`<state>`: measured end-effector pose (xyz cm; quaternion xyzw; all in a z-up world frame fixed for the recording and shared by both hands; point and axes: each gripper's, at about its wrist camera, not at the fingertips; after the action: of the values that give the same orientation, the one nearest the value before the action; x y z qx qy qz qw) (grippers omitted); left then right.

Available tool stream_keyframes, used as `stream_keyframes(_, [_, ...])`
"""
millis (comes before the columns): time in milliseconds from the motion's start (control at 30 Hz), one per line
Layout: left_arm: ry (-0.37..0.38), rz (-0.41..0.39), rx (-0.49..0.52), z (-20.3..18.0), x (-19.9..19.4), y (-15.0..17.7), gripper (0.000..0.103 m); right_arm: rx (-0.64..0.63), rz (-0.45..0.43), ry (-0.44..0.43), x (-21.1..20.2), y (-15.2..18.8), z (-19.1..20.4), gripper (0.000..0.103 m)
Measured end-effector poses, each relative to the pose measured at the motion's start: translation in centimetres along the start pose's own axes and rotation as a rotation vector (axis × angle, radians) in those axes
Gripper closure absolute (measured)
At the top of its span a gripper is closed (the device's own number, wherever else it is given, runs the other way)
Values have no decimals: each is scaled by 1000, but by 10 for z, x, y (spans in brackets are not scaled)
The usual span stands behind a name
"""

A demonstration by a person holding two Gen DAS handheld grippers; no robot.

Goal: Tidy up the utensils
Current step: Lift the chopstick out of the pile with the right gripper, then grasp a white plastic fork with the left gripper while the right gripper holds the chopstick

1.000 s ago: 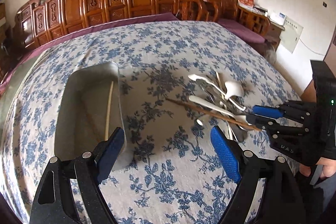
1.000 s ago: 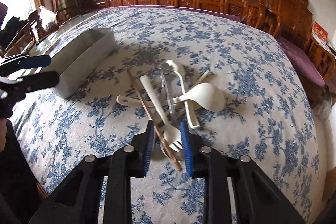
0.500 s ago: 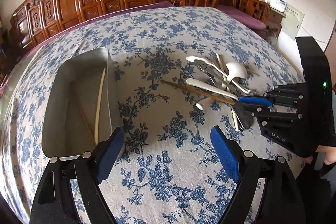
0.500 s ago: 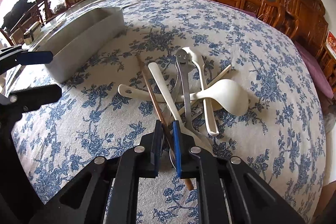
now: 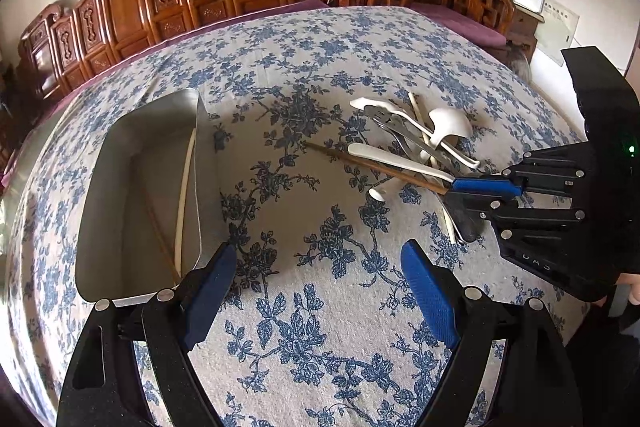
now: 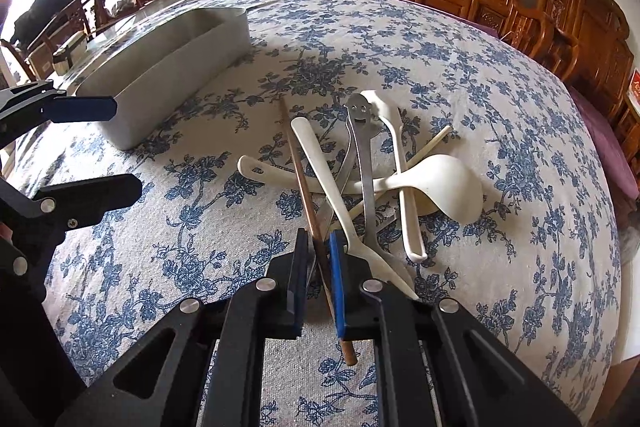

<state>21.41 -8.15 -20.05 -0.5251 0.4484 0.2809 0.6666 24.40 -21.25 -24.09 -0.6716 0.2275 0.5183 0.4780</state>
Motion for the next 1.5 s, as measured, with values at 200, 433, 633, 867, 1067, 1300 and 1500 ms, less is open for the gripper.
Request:
stream_keyframes(200, [-9, 3, 3, -1, 2, 0, 22, 3, 3, -40, 0, 0, 1, 97])
stream_keyframes(433, [-19, 6, 5, 0, 3, 0, 22, 61, -86, -72, -25, 1, -12, 97])
stream_keyframes(633, [-5, 9, 3, -6, 1, 0, 22, 149, -125, 13, -41, 9, -46, 97])
stream_keyframes(867, [17, 7, 42, -38, -2, -9, 22, 245, -124, 93, -47, 28, -84, 97])
stream_keyframes(1067, [84, 8, 60, -78, 0, -19, 22, 284, -136, 96, -50, 33, -100, 97])
stream_keyframes(1300, [39, 3, 189, -123, 7, -27, 38, 305, -152, 86, -53, 34, -106, 97])
stream_keyframes(1500, [6, 42, 231, -134, 24, -31, 59, 302, -157, 82, -54, 33, -104, 97])
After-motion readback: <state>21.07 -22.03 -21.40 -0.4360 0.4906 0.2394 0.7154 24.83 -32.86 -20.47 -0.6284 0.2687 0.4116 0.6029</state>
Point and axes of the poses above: each gripper's, at about its wrist camera, not at the fingertips, and x roughly the way its jaws point, z to its left, y to its underside, and after that the axes turned 10 degrees about z, right-handed
